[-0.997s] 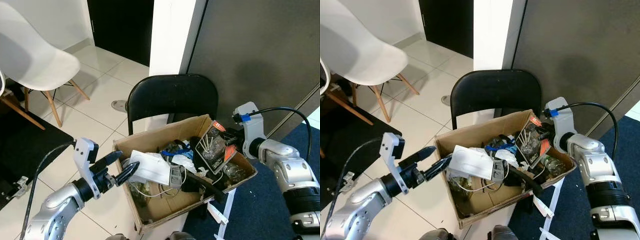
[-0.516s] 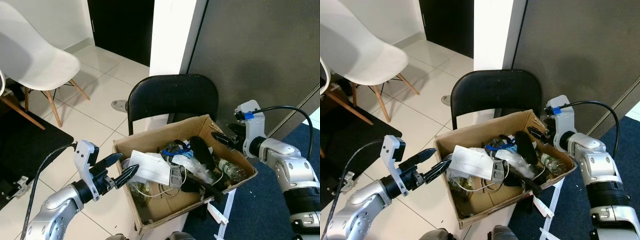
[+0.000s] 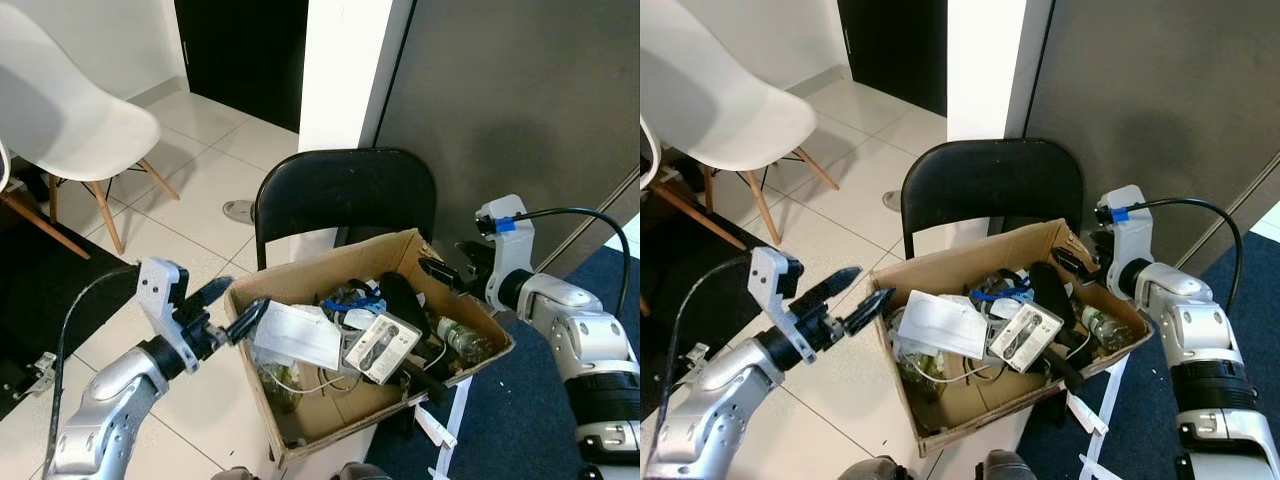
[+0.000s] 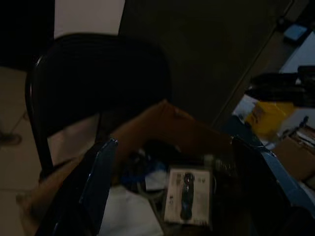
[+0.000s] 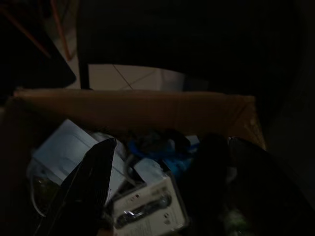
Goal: Picking trash to rubbish bin
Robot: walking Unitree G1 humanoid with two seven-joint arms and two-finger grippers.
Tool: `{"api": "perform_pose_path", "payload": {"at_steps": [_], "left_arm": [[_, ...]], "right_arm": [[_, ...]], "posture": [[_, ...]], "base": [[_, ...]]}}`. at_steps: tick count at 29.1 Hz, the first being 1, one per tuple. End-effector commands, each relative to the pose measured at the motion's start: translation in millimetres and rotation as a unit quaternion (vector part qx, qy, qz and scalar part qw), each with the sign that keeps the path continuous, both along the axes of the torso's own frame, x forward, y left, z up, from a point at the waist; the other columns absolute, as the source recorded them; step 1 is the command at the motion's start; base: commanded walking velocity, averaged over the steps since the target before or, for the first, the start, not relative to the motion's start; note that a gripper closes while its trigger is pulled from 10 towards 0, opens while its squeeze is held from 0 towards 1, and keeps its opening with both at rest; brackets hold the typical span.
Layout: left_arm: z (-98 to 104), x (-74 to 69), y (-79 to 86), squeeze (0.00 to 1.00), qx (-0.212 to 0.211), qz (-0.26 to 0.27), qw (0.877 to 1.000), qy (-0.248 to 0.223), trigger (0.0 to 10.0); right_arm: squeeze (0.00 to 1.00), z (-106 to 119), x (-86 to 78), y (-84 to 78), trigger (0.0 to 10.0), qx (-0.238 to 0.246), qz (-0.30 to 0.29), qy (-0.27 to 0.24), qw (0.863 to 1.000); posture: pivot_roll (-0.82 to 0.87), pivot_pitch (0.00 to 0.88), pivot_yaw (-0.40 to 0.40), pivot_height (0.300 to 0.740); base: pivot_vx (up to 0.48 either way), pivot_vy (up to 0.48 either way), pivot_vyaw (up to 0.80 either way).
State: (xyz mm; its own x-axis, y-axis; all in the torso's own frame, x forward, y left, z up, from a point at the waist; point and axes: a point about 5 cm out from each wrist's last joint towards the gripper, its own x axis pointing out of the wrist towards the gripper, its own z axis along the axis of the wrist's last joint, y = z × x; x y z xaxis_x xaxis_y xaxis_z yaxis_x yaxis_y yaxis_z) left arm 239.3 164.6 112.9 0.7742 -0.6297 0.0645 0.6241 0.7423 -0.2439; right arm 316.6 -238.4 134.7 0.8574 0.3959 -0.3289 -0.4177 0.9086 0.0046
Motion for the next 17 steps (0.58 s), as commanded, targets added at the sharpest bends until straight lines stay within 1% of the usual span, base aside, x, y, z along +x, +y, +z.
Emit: {"api": "perform_pose_path", "payload": {"at_steps": [1,2,3,4,5,12,13,15,17], "left_arm": [[0.3,1.7,-1.9,0.00,-0.013,0.011,1.000,0.000,10.0],[0.3,1.7,-1.9,0.00,-0.013,0.011,1.000,0.000,10.0],[2.6,3.1,-2.8,0.00,-0.007,0.014,1.000,-0.007,10.0],[3.7,3.4,-3.7,0.00,-0.003,0.013,1.000,-0.010,10.0],[4.6,3.2,-5.9,0.00,0.003,0.009,1.000,-0.011,10.0],[6.7,4.2,-8.0,0.00,0.000,0.010,1.000,-0.012,10.0],[6.5,4.2,-8.2,0.00,0.001,0.010,1.000,-0.009,10.0],[3.7,4.6,-9.1,0.00,0.012,0.013,1.000,0.001,10.0],[-0.6,5.6,-9.0,0.00,0.034,0.022,0.999,0.010,10.0]], "right_arm": [[0.00,9.0,2.0,-0.1,10.0,0.010,-0.002,-0.020,1.000],[0.00,9.0,2.0,-0.1,10.0,0.010,-0.002,-0.020,1.000],[0.00,11.7,2.6,2.6,10.0,0.022,0.001,-0.028,0.999],[0.00,12.7,2.8,3.6,10.0,0.025,0.003,-0.030,0.999],[0.00,13.5,3.0,5.3,10.0,0.027,0.006,-0.033,0.999],[0.00,12.8,3.2,7.2,10.0,0.029,0.009,-0.034,0.999],[0.00,12.7,3.2,7.4,10.0,0.029,0.009,-0.034,0.999],[0.00,12.6,3.1,7.7,10.0,0.030,0.010,-0.034,0.999],[0.00,12.6,3.0,7.8,10.0,0.030,0.010,-0.034,0.999]], "posture": [[-0.06,0.000,-0.050,0.740],[-0.06,0.000,-0.050,0.740],[-0.06,0.000,-0.050,0.740],[-0.06,0.000,-0.050,0.740],[-0.06,0.000,-0.050,0.740],[-0.06,0.000,-0.050,0.740],[-0.06,0.000,-0.051,0.740],[-0.06,0.000,-0.051,0.740],[-0.06,0.000,-0.051,0.740]], "base": [[0.000,0.000,0.00],[0.000,0.000,0.00],[0.000,0.000,0.00],[0.000,0.000,0.00],[0.000,-0.292,0.00],[0.000,-0.290,0.00],[0.000,0.000,0.00],[0.000,0.000,0.00],[0.000,0.000,0.00]]}}
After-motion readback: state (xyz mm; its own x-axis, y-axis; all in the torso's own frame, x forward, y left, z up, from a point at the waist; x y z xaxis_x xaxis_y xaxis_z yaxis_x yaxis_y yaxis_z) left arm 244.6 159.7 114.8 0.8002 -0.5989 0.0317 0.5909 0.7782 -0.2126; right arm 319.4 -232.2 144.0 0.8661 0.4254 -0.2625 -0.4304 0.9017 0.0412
